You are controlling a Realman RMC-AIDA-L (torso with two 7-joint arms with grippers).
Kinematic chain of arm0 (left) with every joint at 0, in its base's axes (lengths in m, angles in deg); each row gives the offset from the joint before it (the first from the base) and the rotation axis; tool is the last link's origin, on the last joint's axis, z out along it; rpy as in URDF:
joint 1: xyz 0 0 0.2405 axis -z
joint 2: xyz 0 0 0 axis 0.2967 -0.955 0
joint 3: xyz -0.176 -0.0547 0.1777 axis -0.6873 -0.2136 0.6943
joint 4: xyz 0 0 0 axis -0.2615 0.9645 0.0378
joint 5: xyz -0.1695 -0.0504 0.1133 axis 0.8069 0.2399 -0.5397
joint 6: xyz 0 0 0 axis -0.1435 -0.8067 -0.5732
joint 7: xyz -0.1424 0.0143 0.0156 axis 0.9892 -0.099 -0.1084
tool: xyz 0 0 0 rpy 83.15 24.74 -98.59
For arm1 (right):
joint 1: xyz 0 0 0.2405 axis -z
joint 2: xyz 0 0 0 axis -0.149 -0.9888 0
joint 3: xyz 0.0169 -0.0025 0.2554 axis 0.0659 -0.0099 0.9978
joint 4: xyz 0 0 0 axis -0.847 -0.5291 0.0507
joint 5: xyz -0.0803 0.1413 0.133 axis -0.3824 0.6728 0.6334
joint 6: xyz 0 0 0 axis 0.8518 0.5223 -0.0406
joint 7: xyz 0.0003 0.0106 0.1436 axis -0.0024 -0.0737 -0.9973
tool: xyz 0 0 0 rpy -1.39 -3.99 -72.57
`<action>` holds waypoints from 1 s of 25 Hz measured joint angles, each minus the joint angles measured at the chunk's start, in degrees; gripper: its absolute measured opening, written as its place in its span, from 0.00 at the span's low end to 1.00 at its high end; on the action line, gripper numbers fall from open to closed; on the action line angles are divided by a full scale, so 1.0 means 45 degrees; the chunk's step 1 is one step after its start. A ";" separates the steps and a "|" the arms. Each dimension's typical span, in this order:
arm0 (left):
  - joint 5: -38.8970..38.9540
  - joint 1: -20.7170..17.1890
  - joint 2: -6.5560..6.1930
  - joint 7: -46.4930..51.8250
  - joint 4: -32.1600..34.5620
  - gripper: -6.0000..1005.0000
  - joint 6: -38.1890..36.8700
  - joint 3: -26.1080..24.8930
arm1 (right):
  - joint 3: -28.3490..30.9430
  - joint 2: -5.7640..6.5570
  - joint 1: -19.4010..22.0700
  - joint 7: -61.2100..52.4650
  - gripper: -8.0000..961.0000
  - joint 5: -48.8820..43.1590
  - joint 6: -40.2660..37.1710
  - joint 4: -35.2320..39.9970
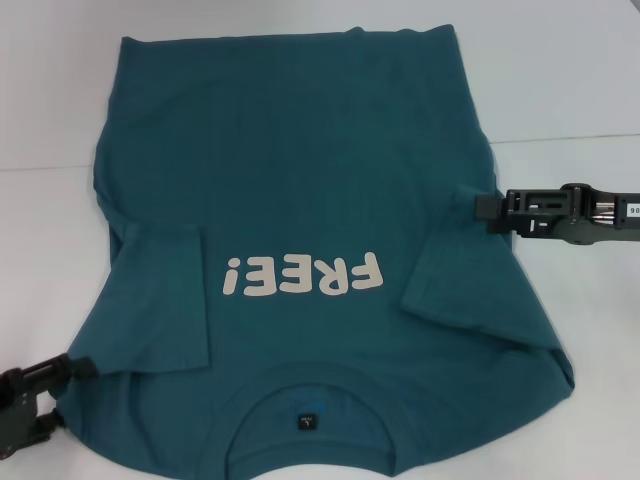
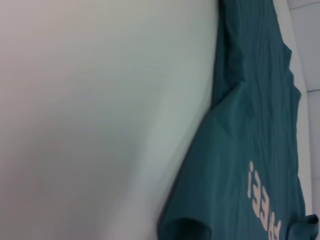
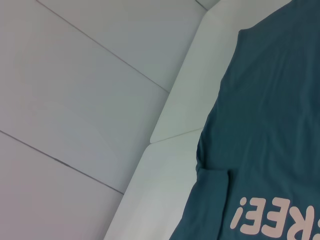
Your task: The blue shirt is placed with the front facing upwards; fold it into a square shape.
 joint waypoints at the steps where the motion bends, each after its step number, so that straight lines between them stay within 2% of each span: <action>1: 0.0018 0.0049 0.0000 -0.0004 0.0000 0.78 -0.0028 0.0001 | 0.0001 0.0000 0.0001 -0.0001 0.66 0.0002 -0.0003 0.0000; 21: 0.0054 0.0344 -0.0002 -0.0156 -0.0093 0.74 0.0304 0.0216 | 0.0212 0.0065 0.0087 0.0036 0.66 0.0052 -0.0058 -0.0014; 25: 0.0063 0.0343 -0.0042 -0.0188 -0.0057 0.60 0.0281 0.0180 | 0.0310 0.0092 0.0114 0.0038 0.66 0.0046 -0.0087 -0.0018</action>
